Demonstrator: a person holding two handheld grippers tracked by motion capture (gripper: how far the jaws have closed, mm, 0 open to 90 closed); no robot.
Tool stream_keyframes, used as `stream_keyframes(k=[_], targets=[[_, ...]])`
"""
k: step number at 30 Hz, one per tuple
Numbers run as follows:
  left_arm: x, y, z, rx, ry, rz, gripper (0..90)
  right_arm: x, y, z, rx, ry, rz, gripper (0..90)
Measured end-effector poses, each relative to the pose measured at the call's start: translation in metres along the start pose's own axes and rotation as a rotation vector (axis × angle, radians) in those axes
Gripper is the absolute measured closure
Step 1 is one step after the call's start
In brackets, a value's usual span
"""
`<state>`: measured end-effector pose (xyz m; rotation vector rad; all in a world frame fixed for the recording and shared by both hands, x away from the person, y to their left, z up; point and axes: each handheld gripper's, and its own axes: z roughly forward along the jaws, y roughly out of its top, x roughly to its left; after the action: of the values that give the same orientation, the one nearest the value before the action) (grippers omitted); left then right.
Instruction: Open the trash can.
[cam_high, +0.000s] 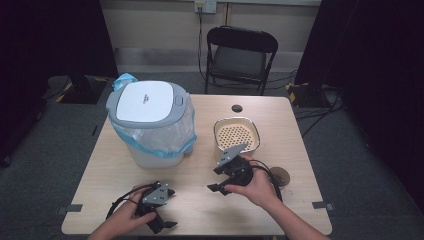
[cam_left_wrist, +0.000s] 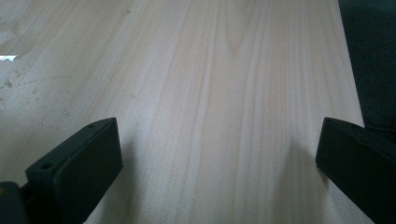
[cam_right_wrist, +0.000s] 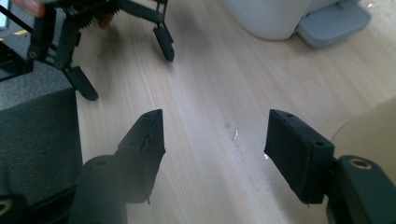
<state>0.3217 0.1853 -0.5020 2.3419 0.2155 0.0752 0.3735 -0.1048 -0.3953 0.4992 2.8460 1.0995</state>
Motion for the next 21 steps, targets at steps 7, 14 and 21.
stream_keyframes(k=[7,14,21], targets=[[0.000,0.000,0.000,-0.001,0.005,0.008,0.0,-0.005,0.026,-0.022,0.009,-0.021,-0.026,36.9],[0.000,0.000,0.000,0.000,0.005,0.009,0.0,-0.011,0.054,-0.039,0.034,-0.040,-0.068,37.2],[0.000,0.000,-0.001,0.002,0.000,0.008,0.0,-0.025,0.076,-0.050,0.030,-0.041,-0.053,38.5]])
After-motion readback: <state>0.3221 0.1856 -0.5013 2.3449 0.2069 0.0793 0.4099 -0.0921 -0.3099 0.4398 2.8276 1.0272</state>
